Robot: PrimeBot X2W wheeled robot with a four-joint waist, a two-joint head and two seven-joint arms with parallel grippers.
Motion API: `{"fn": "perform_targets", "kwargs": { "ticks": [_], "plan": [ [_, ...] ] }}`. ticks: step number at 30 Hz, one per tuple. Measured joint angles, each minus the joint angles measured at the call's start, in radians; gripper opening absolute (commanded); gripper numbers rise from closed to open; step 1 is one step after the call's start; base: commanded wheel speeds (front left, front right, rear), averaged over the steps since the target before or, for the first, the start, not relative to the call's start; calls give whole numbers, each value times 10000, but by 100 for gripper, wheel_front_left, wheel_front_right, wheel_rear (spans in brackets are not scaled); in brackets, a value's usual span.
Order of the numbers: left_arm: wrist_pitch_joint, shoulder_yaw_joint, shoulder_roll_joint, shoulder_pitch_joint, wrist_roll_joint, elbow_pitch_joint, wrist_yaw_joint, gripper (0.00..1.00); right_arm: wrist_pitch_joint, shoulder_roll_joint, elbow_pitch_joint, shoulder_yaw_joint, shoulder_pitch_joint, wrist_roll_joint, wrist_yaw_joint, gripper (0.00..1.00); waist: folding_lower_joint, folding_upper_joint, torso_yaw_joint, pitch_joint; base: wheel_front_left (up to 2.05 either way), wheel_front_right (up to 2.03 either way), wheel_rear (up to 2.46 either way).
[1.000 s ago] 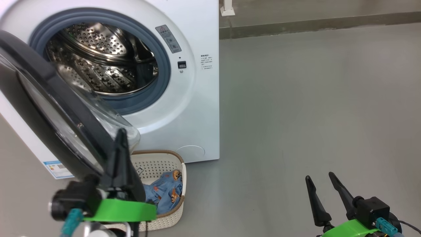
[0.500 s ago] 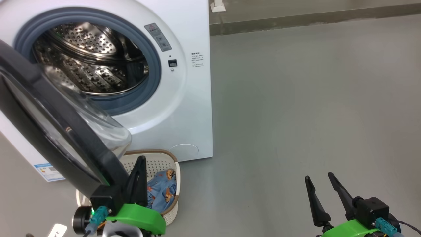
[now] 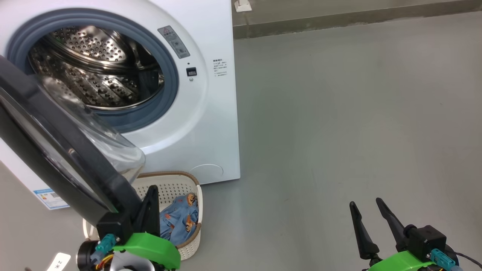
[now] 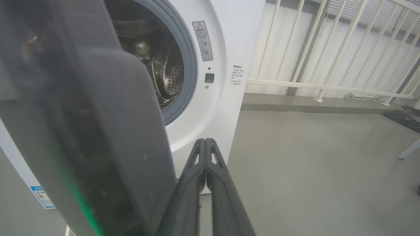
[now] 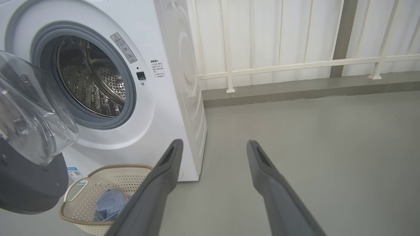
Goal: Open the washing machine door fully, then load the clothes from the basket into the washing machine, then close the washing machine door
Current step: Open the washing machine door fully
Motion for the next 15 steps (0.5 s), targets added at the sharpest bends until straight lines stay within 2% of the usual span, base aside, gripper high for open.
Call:
{"fn": "perform_targets", "kwargs": {
  "ticks": [15],
  "plan": [
    [0, 115, -79, 22, 12, 54, -75, 0, 0, 0, 58, 29, 0, 71, 0, 100, 0, 0, 471, -84, 0, 0, 0]
  ]
}}
